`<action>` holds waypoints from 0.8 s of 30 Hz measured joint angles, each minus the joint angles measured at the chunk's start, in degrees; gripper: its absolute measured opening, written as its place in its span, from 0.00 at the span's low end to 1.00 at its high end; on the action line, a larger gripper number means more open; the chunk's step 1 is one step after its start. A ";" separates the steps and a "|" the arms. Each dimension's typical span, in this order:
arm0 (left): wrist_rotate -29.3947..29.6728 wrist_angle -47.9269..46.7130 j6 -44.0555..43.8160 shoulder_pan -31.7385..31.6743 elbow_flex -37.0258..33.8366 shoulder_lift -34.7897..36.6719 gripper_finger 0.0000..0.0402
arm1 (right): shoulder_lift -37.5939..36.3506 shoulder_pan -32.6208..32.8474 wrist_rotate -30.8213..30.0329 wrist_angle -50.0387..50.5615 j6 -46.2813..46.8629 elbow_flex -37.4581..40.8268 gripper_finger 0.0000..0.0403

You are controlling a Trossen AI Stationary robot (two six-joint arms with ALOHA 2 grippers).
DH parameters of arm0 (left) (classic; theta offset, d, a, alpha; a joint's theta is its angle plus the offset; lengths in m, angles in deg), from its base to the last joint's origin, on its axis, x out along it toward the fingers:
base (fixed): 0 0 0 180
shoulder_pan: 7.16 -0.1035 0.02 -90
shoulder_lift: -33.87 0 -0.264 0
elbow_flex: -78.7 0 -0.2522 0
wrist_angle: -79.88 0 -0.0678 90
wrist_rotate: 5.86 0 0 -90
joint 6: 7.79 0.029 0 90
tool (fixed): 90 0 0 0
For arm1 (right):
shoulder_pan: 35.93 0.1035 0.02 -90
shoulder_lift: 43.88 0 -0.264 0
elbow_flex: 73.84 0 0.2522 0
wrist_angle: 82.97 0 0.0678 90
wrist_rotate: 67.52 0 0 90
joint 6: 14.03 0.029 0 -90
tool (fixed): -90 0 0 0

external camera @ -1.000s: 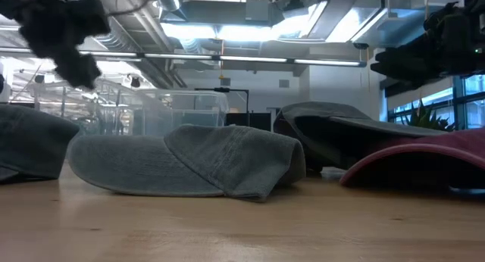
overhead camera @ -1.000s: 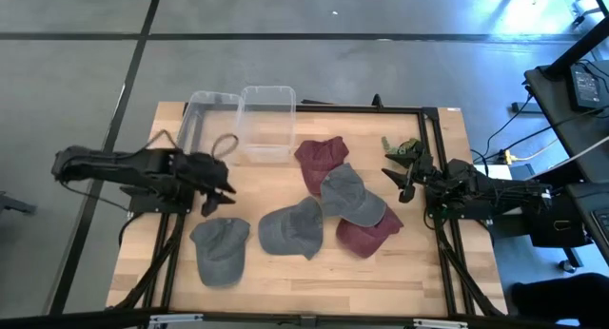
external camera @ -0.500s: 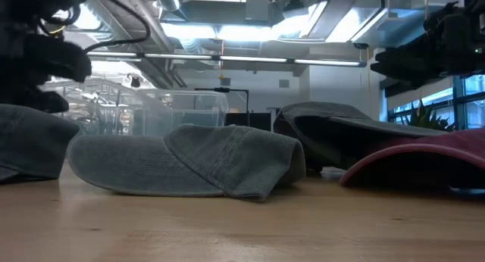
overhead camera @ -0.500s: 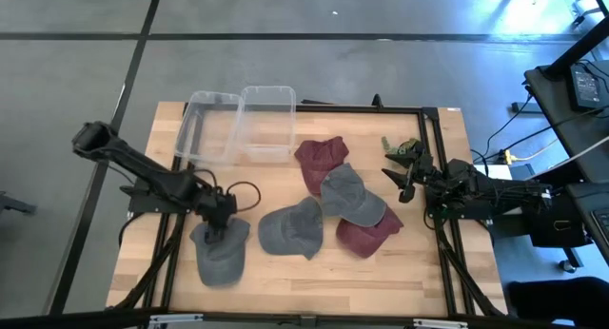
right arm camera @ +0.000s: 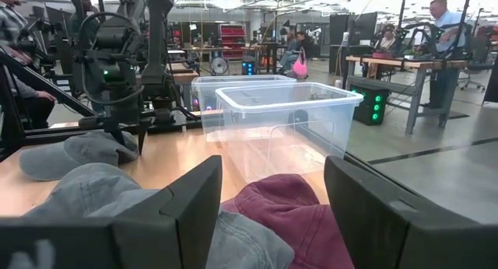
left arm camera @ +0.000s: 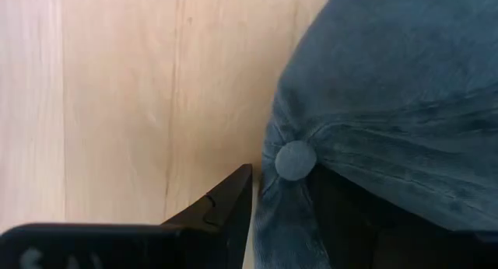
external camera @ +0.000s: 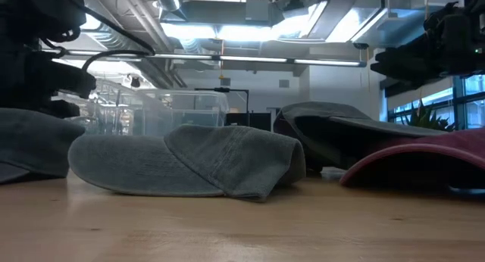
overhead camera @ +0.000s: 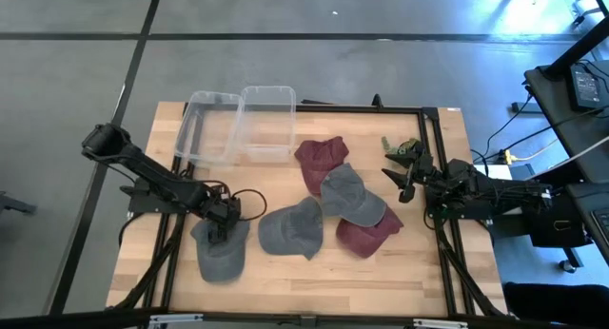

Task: Pick & Place hat
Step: Put the left gray cap into the left transparent bin

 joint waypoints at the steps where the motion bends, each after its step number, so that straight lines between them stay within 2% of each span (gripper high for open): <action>1: 0.01 0.03 -0.39 0.00 0.02 -0.21 0.32 | 0.00 -0.01 0.00 0.00 0.00 0.00 0.56; 5: -1.16 0.39 -0.73 -0.06 0.00 -0.32 0.27 | 0.00 -0.02 0.00 0.02 -0.13 0.00 0.56; 10: -1.67 3.10 -0.16 -0.28 -0.24 -0.40 0.09 | 0.00 -0.02 0.00 0.02 -0.07 0.00 0.56; 12: -3.71 4.32 -1.12 -0.95 -0.19 0.01 0.03 | 0.00 -0.01 0.00 0.02 -0.03 0.00 0.56; 16: -8.82 2.08 -0.97 -2.93 2.21 2.16 0.02 | 0.00 0.00 0.02 0.04 0.00 0.00 0.56; 24: -12.41 -7.01 0.37 -6.57 15.61 8.39 0.01 | 0.24 -0.02 0.00 0.00 0.24 0.00 0.56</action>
